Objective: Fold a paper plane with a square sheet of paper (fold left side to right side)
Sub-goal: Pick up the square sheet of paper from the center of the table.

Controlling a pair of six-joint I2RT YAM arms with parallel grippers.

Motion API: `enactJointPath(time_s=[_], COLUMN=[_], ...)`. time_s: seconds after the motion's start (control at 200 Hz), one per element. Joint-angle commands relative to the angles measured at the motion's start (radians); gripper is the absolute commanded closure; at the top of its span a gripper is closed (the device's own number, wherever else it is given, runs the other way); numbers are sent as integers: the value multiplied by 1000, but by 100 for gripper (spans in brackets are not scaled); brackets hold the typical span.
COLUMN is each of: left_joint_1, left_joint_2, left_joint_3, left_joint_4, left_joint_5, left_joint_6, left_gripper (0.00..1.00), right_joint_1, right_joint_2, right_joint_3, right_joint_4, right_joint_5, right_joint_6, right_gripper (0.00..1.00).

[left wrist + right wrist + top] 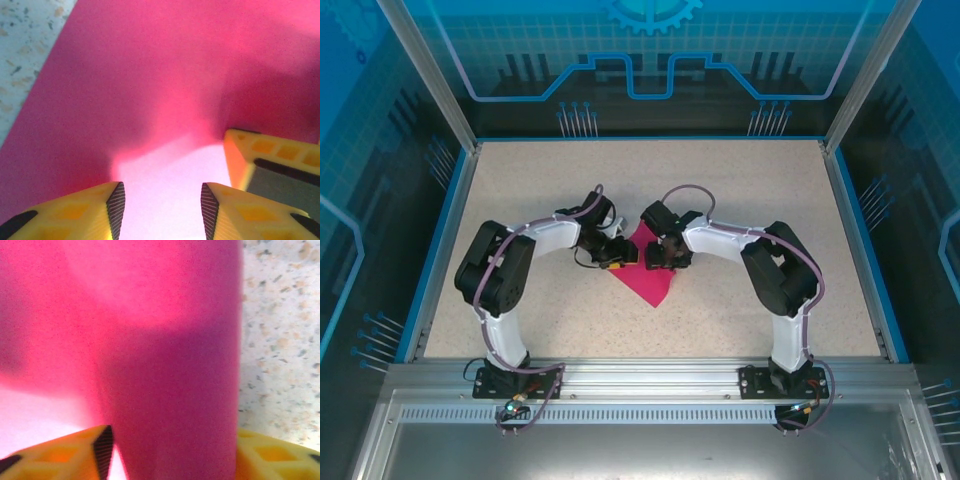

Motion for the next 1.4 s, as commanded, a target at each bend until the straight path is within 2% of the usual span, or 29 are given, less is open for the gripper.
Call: enactJointPath(time_s=[0.0, 0.13, 0.26, 0.485, 0.595, 0.755, 0.975, 1.175, 1.396], left_joint_1=[31, 80, 139, 224, 235, 235, 217, 165, 160], left_joint_2=[-106, -209, -307, -460, -515, -555, -529, -478, -464], left_joint_3=[-9, -30, -66, -130, -136, -135, -77, -14, -4], left_joint_4=[0, 13, 30, 97, 144, 236, 247, 166, 135], left_joint_5=[58, 108, 162, 270, 335, 473, 581, 592, 571], left_joint_6=[-14, -4, 13, 38, 43, 53, 88, 159, 187], left_gripper=[51, 49, 47, 41, 37, 30, 28, 28, 28], right_joint_1=[-4, -33, -67, -169, -231, -304, -308, -294, -292], right_joint_2=[-48, -103, -144, -302, -385, -500, -544, -543, -537], right_joint_3=[-49, -118, -152, -286, -294, -259, -174, -144, -121], right_joint_4=[69, 188, 256, 472, 425, 259, 87, 63, 1], right_joint_5=[-93, -185, -284, -561, -677, -850, -1034, -1091, -1098], right_joint_6=[-11, -30, -74, -165, -262, -432, -555, -569, -613], right_gripper=[57, 70, 78, 79, 80, 79, 79, 79, 79])
